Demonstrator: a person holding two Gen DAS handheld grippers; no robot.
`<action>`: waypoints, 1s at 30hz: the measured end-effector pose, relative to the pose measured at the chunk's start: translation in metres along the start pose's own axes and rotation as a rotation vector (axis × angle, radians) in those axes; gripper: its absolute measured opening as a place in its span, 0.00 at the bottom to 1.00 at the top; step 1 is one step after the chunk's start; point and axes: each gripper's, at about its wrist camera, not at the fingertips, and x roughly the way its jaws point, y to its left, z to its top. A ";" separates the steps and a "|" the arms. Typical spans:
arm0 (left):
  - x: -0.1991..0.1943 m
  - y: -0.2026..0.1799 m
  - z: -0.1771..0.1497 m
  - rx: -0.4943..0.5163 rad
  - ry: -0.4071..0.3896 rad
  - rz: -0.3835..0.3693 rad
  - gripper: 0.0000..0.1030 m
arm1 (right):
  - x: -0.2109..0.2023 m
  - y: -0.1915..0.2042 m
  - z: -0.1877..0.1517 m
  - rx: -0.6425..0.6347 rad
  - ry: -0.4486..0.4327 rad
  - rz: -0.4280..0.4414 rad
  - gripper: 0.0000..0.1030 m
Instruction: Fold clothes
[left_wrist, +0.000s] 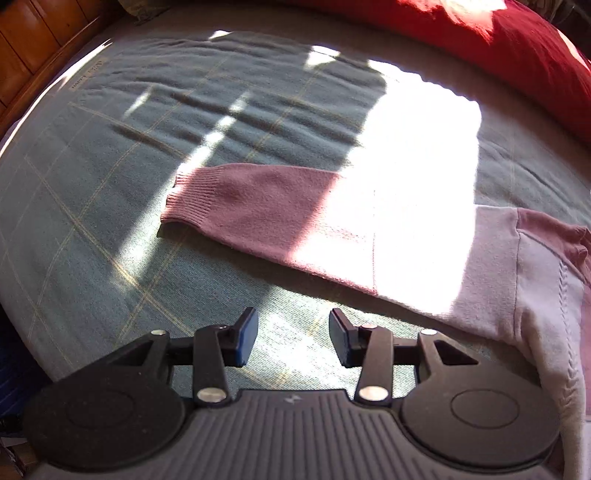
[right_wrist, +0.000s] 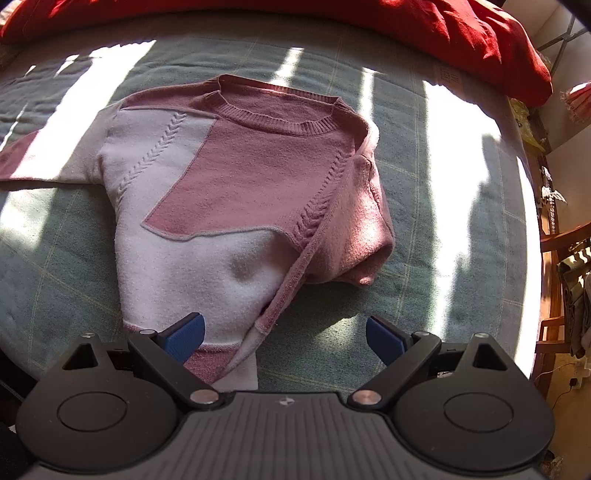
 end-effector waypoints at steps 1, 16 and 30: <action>-0.008 -0.016 -0.008 0.030 -0.002 -0.017 0.44 | 0.002 -0.006 -0.004 0.004 -0.001 0.014 0.94; -0.058 -0.200 -0.086 0.408 -0.007 -0.248 0.47 | 0.068 -0.035 -0.019 0.218 0.086 0.067 0.94; -0.054 -0.197 -0.081 0.574 -0.010 -0.265 0.53 | 0.105 -0.012 -0.024 0.330 0.125 -0.065 0.94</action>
